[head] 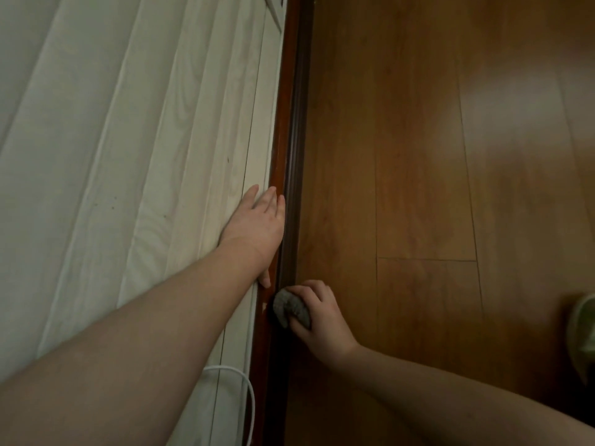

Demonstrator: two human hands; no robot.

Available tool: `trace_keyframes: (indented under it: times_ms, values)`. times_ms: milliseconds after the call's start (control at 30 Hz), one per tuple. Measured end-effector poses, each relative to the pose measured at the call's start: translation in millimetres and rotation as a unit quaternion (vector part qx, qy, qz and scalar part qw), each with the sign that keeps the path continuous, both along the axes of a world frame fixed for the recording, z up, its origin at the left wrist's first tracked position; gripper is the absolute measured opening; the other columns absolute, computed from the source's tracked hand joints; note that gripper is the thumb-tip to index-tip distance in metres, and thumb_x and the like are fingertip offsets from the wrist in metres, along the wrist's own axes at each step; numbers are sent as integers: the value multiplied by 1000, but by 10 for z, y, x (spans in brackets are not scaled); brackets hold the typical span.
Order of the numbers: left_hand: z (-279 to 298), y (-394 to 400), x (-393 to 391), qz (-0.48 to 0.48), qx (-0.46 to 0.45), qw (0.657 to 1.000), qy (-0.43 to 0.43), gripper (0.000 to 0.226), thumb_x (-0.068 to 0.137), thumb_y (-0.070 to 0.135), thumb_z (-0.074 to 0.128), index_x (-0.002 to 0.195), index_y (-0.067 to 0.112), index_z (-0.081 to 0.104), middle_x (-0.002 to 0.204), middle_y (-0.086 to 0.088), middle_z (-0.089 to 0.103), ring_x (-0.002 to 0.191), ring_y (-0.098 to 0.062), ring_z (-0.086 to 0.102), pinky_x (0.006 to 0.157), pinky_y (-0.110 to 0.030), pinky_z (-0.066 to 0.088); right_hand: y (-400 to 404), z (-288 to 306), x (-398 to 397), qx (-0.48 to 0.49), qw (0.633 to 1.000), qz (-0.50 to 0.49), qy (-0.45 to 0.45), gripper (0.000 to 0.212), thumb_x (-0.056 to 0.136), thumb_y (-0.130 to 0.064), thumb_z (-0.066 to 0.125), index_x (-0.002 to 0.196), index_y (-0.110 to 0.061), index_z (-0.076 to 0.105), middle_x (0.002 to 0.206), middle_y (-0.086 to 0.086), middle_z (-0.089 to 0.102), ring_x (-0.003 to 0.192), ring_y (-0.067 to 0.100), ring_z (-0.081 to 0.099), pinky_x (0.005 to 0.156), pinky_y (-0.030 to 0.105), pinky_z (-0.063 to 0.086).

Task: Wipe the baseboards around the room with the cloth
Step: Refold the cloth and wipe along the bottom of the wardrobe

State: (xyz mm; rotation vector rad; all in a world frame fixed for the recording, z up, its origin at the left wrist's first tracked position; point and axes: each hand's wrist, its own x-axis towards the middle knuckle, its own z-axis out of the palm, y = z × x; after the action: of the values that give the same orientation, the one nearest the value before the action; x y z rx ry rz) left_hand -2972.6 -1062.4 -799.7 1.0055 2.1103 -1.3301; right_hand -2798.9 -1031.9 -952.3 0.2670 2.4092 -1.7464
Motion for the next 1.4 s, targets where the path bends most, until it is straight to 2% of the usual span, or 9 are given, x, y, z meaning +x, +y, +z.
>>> trace_keyframes:
  times_ms: [167,367,600,800,900,1000,1133,1267,1400]
  values:
    - [-54,-2,-30,8,14,1000,-3,155,53,70,81,153,-3,-11,165,-21,3,153,-32,-9,119,-52,-10,223,54,-700,-29,994,-103,-11,54,86,-21,69,127,-46,44,125,-26,33,124,0,30,107,27,30]
    - [-84,-14,-49,11,17,1000,-11,158,50,69,84,153,-3,-12,165,-21,0,153,-33,-10,119,-54,-12,751,117,-1702,38,992,-120,16,49,89,-19,66,132,-31,48,137,-5,37,128,14,32,109,35,32]
    - [-83,-29,-80,11,12,1000,-26,160,47,69,85,152,-4,-12,164,-23,0,152,-35,-11,117,-55,-13,1466,303,-2641,96,988,-98,-63,47,94,-18,62,138,-25,47,134,10,44,128,32,40,108,47,39]
    - [-21,14,-60,23,8,999,-22,161,47,67,86,152,-4,-13,165,-22,-1,152,-33,-12,118,-54,-14,1397,199,-2031,38,991,-120,-41,58,89,-20,69,140,-27,43,136,3,48,128,23,46,108,41,44]
    - [6,29,-29,23,2,1000,-14,158,51,67,85,152,-3,-13,165,-22,-3,152,-33,-12,118,-54,-13,1145,106,-1426,11,997,-70,-38,56,87,-23,71,135,-35,46,131,-8,49,125,14,50,106,43,47]
    - [8,35,-11,22,0,1000,-7,156,52,67,84,152,-3,-13,165,-22,-3,152,-33,-11,119,-52,-12,783,75,-803,17,1000,-10,-17,57,85,-27,73,132,-44,44,130,-17,44,125,6,44,108,38,45]
    - [11,27,-7,18,-1,1000,6,155,54,72,81,153,-2,-14,165,-21,-1,153,-32,-10,119,-53,-13,358,127,-276,43,996,44,66,56,84,-31,73,132,-40,45,131,-14,39,123,3,36,105,26,38]
    - [24,1,14,-16,-31,999,29,151,59,83,68,153,-4,-11,165,-22,-2,152,-33,-13,116,-58,-18,183,146,-217,64,993,25,98,58,83,-26,76,132,-34,47,130,-11,38,123,7,35,104,26,38]
    - [33,-69,7,-62,-96,992,61,143,64,98,36,153,-5,-7,162,-27,-10,148,-43,-22,114,-63,-19,211,119,-355,83,991,19,100,58,81,-27,75,130,-34,46,129,-12,37,122,4,31,103,25,33]
